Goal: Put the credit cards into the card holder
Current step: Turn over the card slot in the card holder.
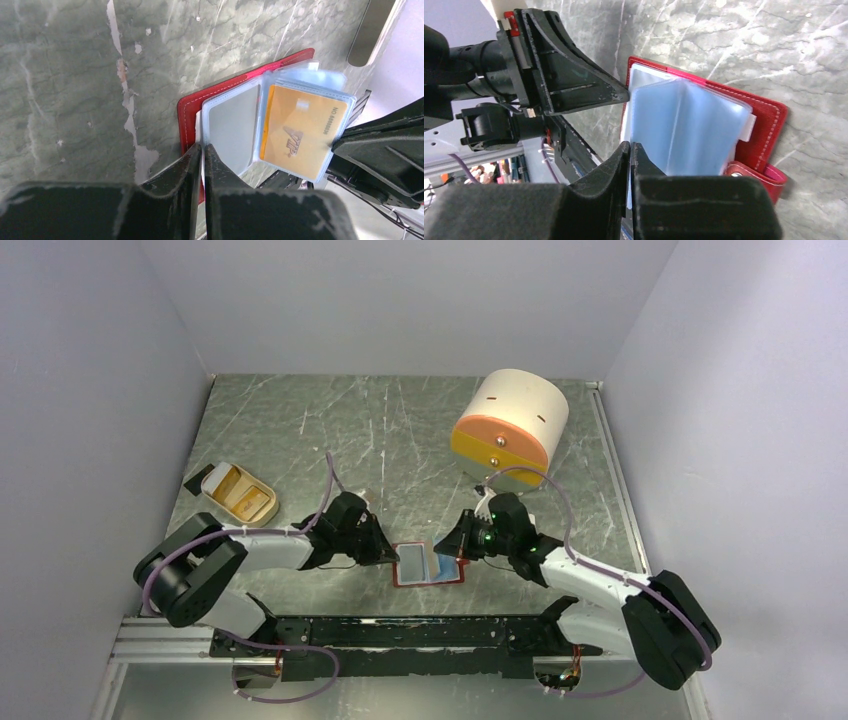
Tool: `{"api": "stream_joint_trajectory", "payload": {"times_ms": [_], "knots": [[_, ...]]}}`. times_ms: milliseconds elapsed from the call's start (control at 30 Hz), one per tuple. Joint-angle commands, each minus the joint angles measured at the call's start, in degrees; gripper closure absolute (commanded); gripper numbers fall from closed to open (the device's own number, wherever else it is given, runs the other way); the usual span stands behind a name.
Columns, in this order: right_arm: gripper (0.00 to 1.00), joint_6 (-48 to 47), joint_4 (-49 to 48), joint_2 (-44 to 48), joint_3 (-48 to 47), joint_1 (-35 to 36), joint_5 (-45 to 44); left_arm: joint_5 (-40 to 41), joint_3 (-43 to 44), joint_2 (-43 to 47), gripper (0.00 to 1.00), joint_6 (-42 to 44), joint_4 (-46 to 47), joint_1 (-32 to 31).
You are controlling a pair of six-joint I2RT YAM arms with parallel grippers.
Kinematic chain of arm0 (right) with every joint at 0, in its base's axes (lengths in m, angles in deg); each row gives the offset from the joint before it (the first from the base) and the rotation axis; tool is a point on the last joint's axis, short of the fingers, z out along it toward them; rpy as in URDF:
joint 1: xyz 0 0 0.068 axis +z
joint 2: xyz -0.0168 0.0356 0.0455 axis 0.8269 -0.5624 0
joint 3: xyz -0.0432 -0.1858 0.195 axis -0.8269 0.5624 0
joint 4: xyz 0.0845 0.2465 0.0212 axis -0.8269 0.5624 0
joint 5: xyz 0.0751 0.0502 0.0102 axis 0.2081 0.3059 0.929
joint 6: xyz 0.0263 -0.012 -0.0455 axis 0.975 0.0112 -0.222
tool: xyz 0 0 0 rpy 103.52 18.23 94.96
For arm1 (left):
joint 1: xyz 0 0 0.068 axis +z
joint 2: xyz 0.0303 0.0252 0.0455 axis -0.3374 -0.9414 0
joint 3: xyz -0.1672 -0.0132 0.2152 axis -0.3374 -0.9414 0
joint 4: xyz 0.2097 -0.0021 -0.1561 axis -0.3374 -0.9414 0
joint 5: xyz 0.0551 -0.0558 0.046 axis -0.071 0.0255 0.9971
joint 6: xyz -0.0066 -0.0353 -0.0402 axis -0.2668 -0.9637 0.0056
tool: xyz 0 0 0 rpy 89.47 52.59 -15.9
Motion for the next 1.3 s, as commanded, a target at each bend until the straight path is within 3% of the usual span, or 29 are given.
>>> {"api": "stream_joint_trajectory", "payload": {"times_ms": [0, 1267], "knots": [[0.93, 1.6, -5.0, -1.3, 0.4, 0.6, 2.2, -1.2, -0.7, -1.8, 0.87, 0.7, 2.8, 0.5], [0.96, 10.0, -23.7, -12.8, 3.3, 1.4, 10.0, -2.2, -0.9, -3.1, 0.87, 0.3, 4.6, 0.4]]}}
